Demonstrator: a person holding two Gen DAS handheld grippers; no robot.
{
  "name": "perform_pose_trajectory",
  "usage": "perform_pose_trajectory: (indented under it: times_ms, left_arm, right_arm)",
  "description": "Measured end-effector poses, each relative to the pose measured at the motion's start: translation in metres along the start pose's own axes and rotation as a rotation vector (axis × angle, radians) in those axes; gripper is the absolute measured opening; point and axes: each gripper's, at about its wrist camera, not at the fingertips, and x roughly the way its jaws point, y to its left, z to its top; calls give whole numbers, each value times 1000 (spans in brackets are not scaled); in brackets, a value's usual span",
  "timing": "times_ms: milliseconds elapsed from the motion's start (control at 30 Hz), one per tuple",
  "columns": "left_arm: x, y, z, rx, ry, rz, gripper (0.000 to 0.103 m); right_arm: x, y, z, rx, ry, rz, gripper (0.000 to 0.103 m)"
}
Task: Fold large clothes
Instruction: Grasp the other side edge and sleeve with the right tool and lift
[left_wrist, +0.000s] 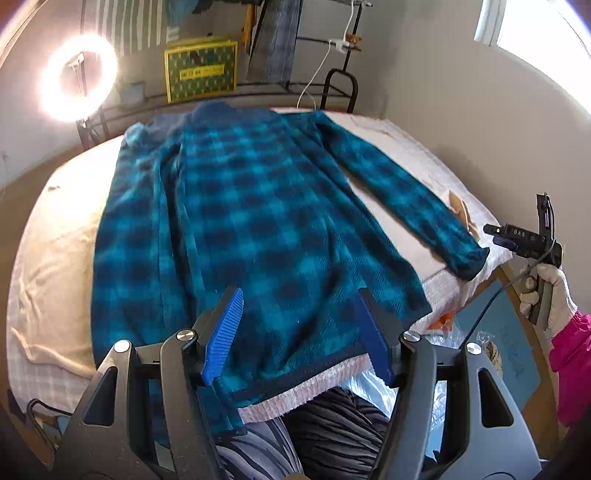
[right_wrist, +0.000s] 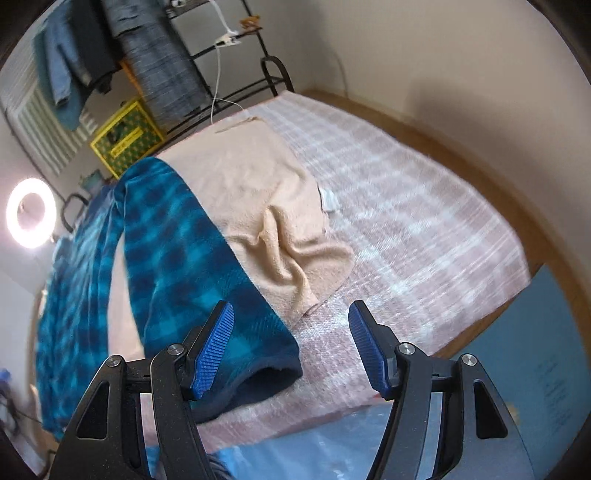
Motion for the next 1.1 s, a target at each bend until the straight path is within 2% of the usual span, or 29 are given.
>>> perform_pose_trajectory:
  times_ms: [67, 233, 333, 367, 433, 467, 500, 633, 733, 933, 1100]
  left_arm:
    - [4, 1, -2, -4, 11, 0, 64]
    - [9, 5, -5, -9, 33, -2, 64]
    - [12, 6, -5, -12, 39, -5, 64]
    - [13, 6, -6, -13, 40, -8, 64]
    - [15, 6, -5, -15, 42, -14, 64]
    - [16, 5, -5, -15, 43, -22, 64]
    - [17, 5, -5, -13, 44, -28, 64]
    - [15, 7, -5, -13, 37, -46, 64]
    - [15, 12, -4, -32, 31, -59, 64]
    - [10, 30, -2, -110, 6, -96, 64]
    - [7, 51, 0, -179, -14, -107, 64]
  right_arm:
    - [6, -1, -2, 15, 19, 33, 64]
    - [16, -5, -7, 25, 56, 7, 64]
    - [17, -4, -13, 22, 85, 14, 55]
    - [17, -1, -16, 6, 98, 14, 50]
    - [15, 4, -19, -22, 122, 18, 31]
    - [16, 6, -21, -29, 132, 21, 14]
    - [10, 8, -22, -25, 122, 38, 10]
    - [-17, 16, -19, 40, 52, 175, 6]
    - [-39, 41, -15, 17, 4, 243, 5]
    - [-70, 118, -21, -137, -43, 366, 5]
    - [-73, 183, -41, -285, 4, 471, 5]
